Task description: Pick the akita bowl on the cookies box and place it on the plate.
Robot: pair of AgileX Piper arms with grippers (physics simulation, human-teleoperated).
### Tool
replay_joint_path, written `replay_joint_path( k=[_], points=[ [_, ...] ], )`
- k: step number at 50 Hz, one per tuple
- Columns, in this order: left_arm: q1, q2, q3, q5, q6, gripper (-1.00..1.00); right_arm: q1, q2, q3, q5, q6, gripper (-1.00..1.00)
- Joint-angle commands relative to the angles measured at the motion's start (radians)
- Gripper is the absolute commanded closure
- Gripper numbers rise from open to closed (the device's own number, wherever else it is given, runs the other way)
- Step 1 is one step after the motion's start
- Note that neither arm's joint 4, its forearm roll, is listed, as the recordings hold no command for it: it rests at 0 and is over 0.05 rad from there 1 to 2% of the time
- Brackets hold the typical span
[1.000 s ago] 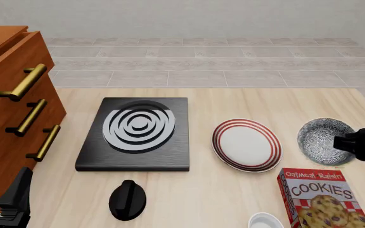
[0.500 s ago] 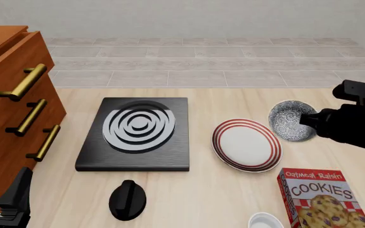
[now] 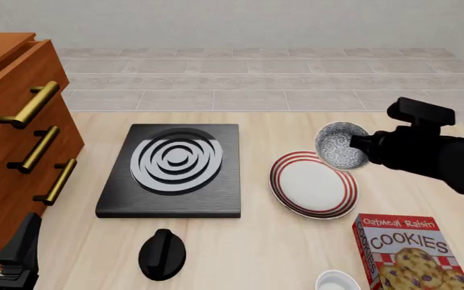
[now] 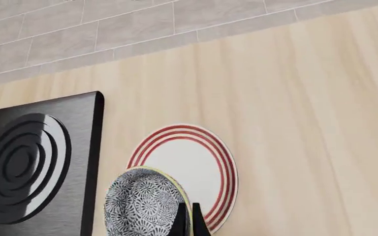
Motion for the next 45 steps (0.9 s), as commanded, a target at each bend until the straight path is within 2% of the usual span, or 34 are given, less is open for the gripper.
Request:
replay_joint_path(
  k=[1,21,45],
  points=[
    [0.000,0.000,0.000,0.000,0.000,-1.00,0.021,0.067,-0.031,-0.045,0.030,1.00],
    [0.000,0.000,0.000,0.000,0.000,-1.00,0.065,0.196,-0.065,-0.114,0.092,1.00],
    [0.000,0.000,0.000,0.000,0.000,-1.00,0.060,0.318,-0.110,-0.157,0.107,1.00]
  ],
)
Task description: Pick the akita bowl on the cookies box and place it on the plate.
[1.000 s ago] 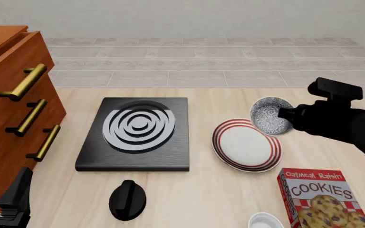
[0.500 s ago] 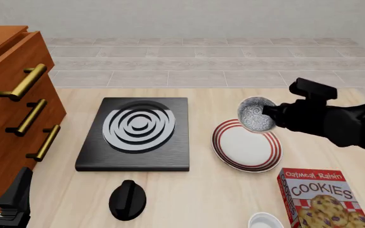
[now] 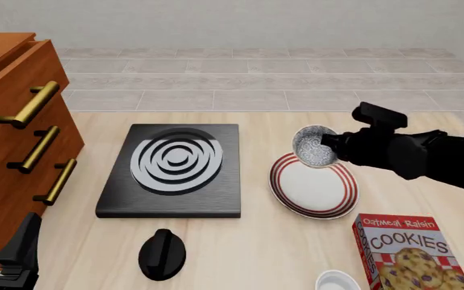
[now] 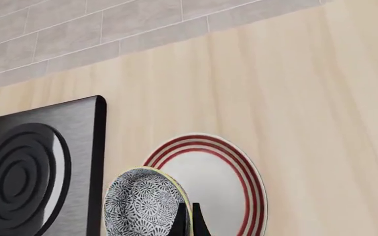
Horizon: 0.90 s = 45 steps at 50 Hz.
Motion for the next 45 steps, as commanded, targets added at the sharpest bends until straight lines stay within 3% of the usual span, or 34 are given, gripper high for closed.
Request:
replay_joint_path(
  k=[1,45],
  points=[
    [0.000,0.000,0.000,0.000,0.000,-1.00,0.002,0.049,-0.020,-0.024,0.011,1.00],
    [0.000,0.000,0.000,0.000,0.000,-1.00,-0.039,0.142,-0.015,-0.076,0.002,1.00]
  ],
)
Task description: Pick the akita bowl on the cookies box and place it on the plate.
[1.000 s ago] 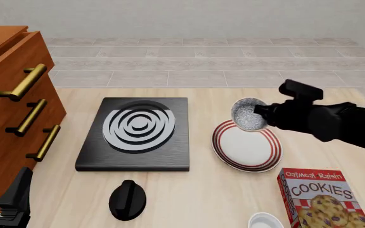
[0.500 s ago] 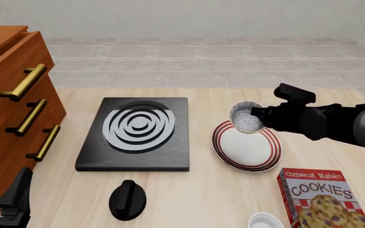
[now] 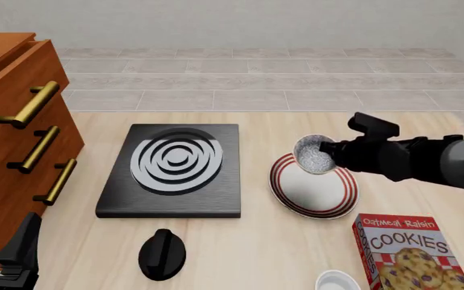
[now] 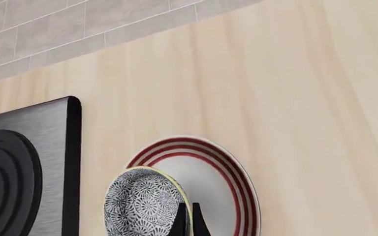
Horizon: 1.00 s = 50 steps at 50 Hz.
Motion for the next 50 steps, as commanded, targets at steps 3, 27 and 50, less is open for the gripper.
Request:
replay_joint_path(
  k=[3,27,50],
  points=[
    [0.000,0.000,0.000,0.000,0.000,-1.00,-0.005,0.014,0.003,-0.016,0.000,1.00],
    [0.000,0.000,0.000,0.000,0.000,-1.00,-0.006,0.034,0.026,-0.039,-0.009,1.00],
    [0.000,0.000,0.000,0.000,0.000,-1.00,-0.012,0.054,0.045,-0.063,-0.017,1.00]
  ],
)
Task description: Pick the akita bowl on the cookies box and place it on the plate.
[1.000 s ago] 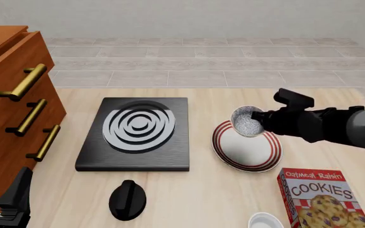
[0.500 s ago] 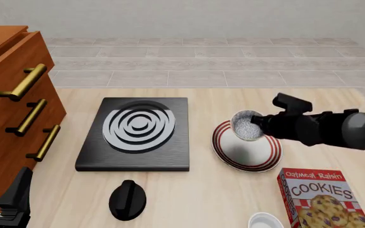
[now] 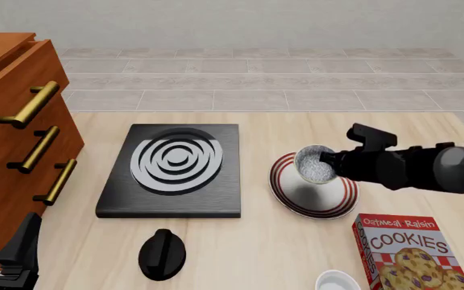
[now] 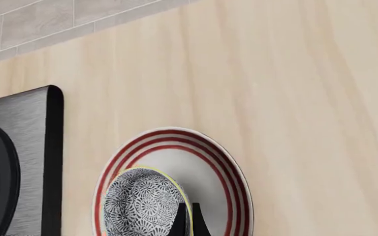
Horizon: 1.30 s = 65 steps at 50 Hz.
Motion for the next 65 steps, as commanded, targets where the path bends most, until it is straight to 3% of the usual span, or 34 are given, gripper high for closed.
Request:
replay_joint_path(
  k=[1,65],
  points=[
    [0.000,0.000,0.000,0.000,0.000,-1.00,0.001,0.015,0.007,-0.022,0.003,1.00],
    [0.000,0.000,0.000,0.000,0.000,-1.00,-0.016,0.101,-0.003,-0.061,-0.019,1.00]
  ],
)
